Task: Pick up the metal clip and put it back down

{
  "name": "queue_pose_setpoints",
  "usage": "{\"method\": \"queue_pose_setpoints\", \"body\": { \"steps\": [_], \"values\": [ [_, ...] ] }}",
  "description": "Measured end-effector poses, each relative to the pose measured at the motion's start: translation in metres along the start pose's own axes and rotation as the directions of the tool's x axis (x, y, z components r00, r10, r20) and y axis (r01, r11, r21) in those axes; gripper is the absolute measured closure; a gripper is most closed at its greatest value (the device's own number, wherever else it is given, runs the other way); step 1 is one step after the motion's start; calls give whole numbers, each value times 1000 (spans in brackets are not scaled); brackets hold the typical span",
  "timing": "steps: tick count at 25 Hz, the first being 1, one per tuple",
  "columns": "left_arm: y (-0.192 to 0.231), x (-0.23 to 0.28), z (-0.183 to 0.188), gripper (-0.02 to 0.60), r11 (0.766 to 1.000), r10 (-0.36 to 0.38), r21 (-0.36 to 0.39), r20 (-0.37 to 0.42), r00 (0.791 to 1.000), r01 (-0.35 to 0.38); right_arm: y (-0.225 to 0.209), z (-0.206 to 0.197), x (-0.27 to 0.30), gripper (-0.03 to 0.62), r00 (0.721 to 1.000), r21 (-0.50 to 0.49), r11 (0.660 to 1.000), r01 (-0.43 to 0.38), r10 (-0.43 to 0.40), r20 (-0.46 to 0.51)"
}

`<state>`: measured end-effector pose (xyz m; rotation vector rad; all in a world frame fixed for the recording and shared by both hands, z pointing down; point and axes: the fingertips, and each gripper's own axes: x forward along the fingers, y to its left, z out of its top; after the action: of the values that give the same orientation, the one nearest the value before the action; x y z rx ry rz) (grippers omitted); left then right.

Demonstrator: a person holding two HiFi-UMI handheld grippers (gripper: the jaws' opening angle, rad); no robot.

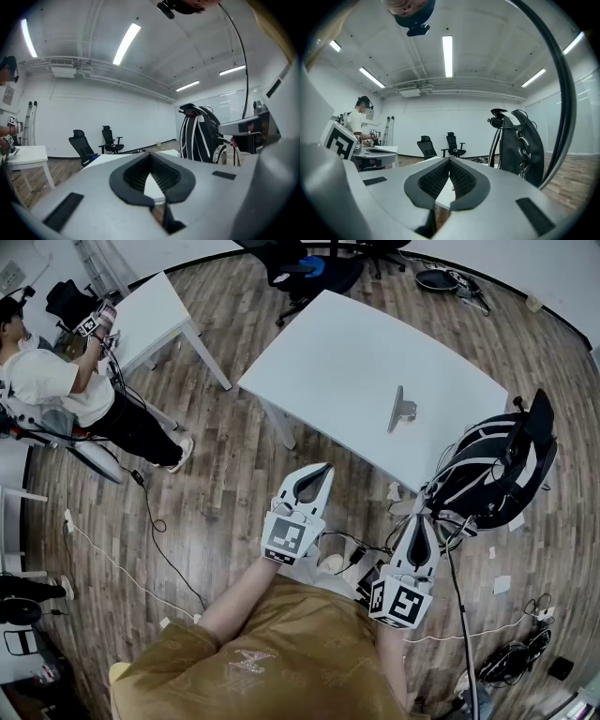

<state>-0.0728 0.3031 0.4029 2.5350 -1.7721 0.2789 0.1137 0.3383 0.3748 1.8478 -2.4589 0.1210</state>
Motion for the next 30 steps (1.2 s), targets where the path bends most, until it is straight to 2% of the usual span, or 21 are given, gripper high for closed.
{"method": "queue_pose_setpoints", "body": {
  "steps": [7,20,26,30],
  "values": [
    [12,14,0,580,1000,6,-4,-2,1000,-6,-5,5,19,586,1000,-2,1000,11,-11,11],
    [43,86,11,580,997,-70,-19,20,997,70,-11,14,89,586,997,-25,996,83,-83,10],
    [50,115,-4,580,992,-126,-17,-4,992,126,-20,3,104,586,987,-31,987,159,-159,-6],
    [57,124,-8,580,990,-141,-31,-14,990,140,-14,-1,116,586,984,-12,984,175,-175,-13]
  ]
}}
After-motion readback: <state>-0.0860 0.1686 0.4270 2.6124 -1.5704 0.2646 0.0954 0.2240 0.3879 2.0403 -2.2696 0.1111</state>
